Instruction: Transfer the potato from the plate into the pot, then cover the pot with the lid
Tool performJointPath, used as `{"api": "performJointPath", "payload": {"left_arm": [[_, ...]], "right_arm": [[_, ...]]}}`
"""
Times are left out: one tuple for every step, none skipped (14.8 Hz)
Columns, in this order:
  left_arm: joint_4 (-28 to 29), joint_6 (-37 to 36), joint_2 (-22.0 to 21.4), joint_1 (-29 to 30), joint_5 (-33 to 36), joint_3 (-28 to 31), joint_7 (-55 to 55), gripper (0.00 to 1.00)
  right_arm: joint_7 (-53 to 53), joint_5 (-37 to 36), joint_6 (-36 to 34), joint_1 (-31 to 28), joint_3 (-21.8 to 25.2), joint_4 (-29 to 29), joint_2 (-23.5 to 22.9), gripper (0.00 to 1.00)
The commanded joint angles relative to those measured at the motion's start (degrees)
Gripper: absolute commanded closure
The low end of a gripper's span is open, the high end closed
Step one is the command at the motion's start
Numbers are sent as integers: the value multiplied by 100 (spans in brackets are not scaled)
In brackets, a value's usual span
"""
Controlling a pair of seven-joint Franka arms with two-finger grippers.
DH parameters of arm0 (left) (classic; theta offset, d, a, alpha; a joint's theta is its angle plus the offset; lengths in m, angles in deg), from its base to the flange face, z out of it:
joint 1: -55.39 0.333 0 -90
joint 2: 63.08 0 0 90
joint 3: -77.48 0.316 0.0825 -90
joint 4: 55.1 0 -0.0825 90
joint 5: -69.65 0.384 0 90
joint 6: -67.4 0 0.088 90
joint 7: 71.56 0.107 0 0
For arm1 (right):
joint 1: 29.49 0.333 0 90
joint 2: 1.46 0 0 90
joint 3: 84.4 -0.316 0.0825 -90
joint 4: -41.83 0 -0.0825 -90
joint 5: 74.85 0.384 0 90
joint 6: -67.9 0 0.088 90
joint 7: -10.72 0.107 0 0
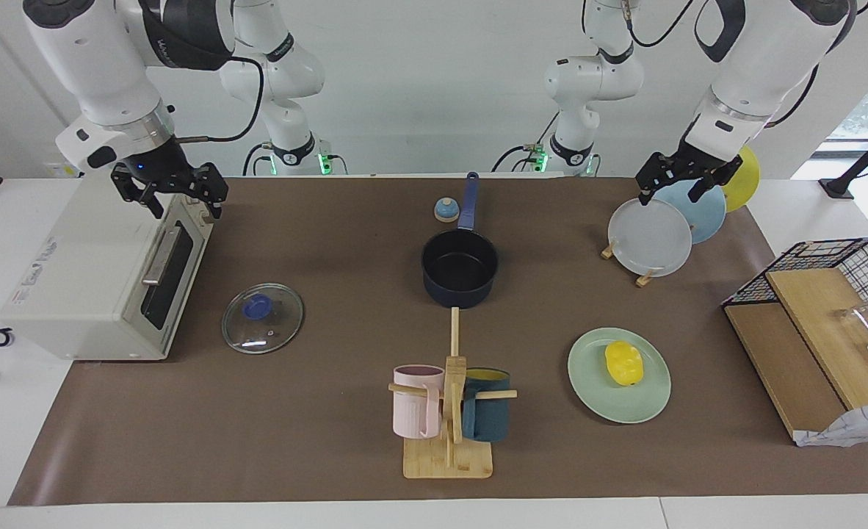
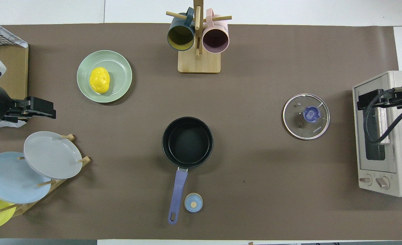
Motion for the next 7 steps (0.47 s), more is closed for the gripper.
{"api": "performJointPath", "payload": {"left_arm": [[58, -85, -116, 52, -56, -11, -32, 0], [58, -93, -116, 52, -56, -11, -23, 0], [67, -102, -116, 52, -56, -11, -23, 0], [58, -85, -116, 52, -56, -11, -32, 0], [58, -67, -116, 52, -65, -11, -32, 0], [58, -76, -116, 52, -56, -11, -32, 0], [58, -85, -116, 52, -65, -11, -32, 0]], "right_arm": [[90, 78, -17, -2, 9, -15, 19, 0], [81, 78, -17, -2, 9, -15, 19, 0], [99, 78, -17, 7, 9, -15, 19, 0], [99, 78, -25, 7, 9, -24, 19, 0], [107, 78, -25, -2, 9, -15, 19, 0], [99, 78, -25, -2, 9, -15, 19, 0], [81, 78, -25, -2, 9, -15, 19, 0]]}}
